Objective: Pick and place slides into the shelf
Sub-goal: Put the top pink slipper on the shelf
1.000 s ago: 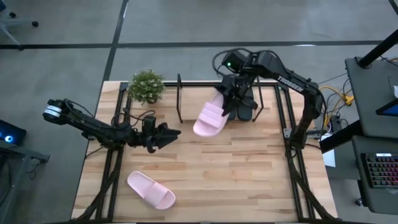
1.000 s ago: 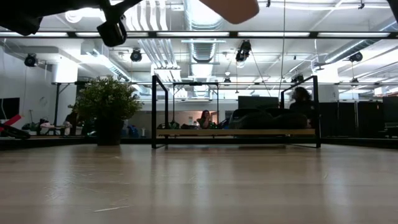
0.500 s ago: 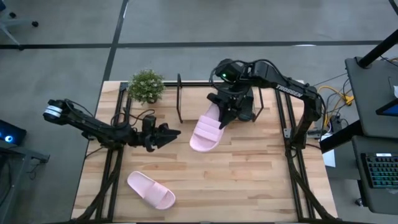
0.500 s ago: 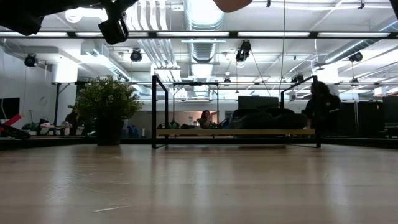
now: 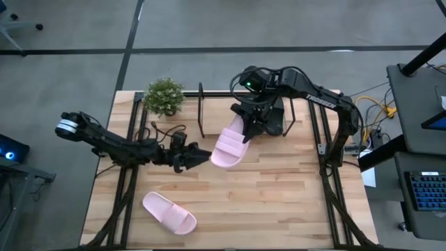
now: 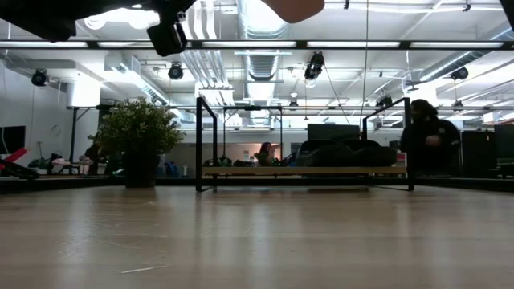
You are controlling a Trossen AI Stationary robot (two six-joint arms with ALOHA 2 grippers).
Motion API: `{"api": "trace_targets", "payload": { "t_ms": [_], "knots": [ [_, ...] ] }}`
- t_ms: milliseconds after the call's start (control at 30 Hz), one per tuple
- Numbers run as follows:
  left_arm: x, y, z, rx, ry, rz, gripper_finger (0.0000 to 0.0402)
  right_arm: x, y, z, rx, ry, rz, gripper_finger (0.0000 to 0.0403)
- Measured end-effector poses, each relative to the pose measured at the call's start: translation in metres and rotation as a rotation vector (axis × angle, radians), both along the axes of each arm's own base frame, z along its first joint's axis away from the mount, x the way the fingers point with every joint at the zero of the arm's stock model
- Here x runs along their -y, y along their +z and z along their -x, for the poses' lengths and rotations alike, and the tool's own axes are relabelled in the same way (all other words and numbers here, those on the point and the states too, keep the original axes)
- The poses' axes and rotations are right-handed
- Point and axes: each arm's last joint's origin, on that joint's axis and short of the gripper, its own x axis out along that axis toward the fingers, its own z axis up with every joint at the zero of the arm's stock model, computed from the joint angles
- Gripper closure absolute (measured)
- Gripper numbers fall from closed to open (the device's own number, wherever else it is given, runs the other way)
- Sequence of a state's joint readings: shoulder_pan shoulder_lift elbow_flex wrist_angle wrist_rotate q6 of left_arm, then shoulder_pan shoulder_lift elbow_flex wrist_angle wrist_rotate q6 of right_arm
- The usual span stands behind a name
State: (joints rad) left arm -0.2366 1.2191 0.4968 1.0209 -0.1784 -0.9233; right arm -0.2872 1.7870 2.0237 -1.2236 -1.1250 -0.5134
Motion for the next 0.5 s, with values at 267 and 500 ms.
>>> {"api": "trace_targets", "payload": {
  "t_ms": [267,500],
  "knots": [
    [-0.008,0.007,-0.008,0.025,-0.047,-0.016,0.0173,-0.007,-0.001,-0.002,-0.005,0.019,-0.005,0.0395],
    [-0.014,0.008,-0.009,0.034,-0.073,-0.024,0.0173,-0.007,0.0,-0.002,0.0,0.021,-0.004,0.0395]
  ]
}}
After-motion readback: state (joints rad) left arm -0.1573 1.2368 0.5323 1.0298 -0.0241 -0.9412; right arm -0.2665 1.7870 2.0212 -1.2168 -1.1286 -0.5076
